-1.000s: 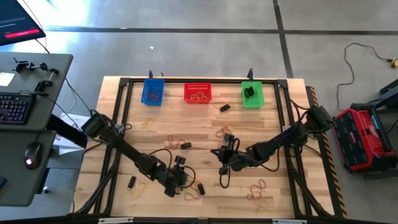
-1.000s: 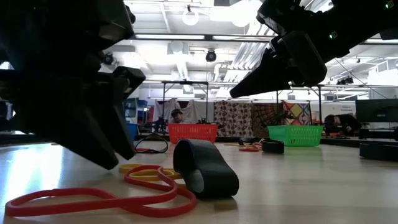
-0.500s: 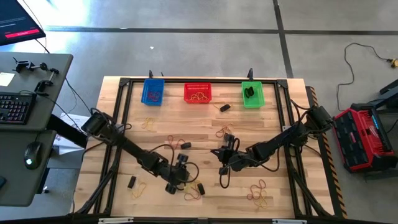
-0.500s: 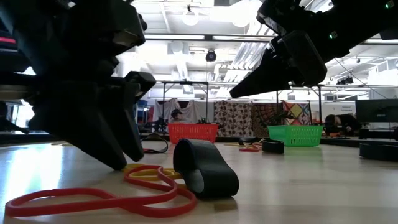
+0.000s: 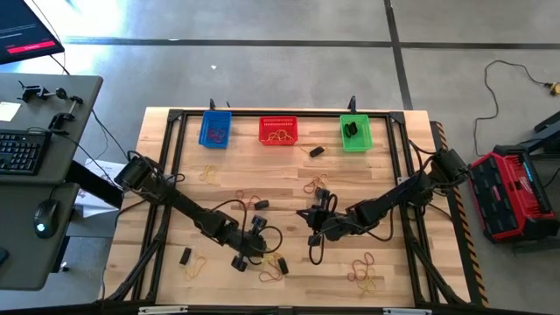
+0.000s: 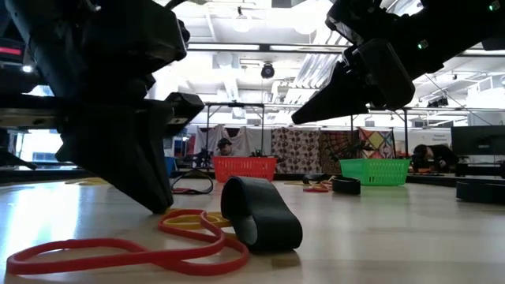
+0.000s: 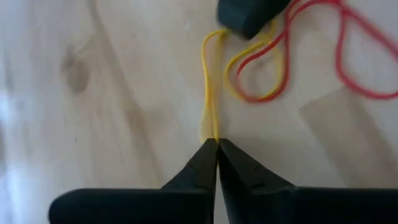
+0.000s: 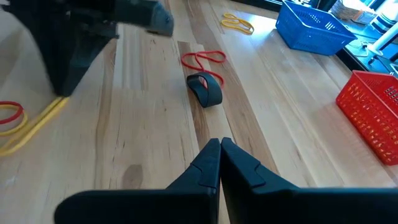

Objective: Sort rubber bands into baskets
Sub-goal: Put the yellow rubberband into the orange bin

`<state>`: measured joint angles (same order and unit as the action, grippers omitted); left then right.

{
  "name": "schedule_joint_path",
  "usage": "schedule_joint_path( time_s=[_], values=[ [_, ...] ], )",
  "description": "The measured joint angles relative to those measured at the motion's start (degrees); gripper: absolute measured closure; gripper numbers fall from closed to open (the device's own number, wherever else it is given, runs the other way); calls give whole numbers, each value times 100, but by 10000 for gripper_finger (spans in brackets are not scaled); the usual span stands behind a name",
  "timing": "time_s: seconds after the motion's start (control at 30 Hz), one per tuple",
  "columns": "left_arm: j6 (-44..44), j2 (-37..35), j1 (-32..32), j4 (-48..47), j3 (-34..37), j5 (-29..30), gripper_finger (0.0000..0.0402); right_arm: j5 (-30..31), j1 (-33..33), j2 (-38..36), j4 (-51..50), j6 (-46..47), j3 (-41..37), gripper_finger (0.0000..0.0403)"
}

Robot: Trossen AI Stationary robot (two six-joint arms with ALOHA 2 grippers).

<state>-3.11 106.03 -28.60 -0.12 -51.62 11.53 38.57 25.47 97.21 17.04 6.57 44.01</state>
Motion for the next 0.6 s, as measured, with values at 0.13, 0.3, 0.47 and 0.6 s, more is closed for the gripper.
schedule_joint_path(
  time_s=[0.13, 0.3, 0.47, 0.6],
  values=[
    [150, -252, 111, -603, -104, 317, 400, 0, 1, 0, 7, 0, 0, 403],
    [352, -882, 284, -1008, -157, 751, 401, -7, 1, 0, 35, 51, 0, 403],
    [583, -1670, 763, -1185, -160, 1111, 401, -17, 2, 2, 45, 50, 0, 403],
    [689, -2161, 1414, -1221, -159, 1204, 401, -20, 0, 2, 85, 48, 0, 403]
  ],
)
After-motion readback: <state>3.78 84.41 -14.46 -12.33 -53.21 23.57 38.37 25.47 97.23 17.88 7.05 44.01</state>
